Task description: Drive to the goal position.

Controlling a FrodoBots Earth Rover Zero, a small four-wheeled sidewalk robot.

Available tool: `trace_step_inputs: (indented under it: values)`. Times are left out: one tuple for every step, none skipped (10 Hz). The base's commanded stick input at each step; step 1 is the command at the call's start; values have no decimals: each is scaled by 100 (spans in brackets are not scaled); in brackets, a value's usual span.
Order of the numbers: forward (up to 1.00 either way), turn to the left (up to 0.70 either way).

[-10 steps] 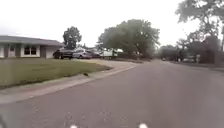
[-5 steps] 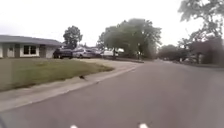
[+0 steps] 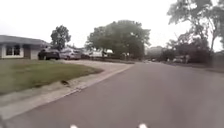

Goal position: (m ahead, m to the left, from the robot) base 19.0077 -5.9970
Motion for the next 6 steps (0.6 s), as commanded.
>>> trace_step_inputs:
  values:
    - [100,-40]
    - [100,-40]
    - [100,-40]
    - [100,-40]
    - [100,-28]
    - [100,0]
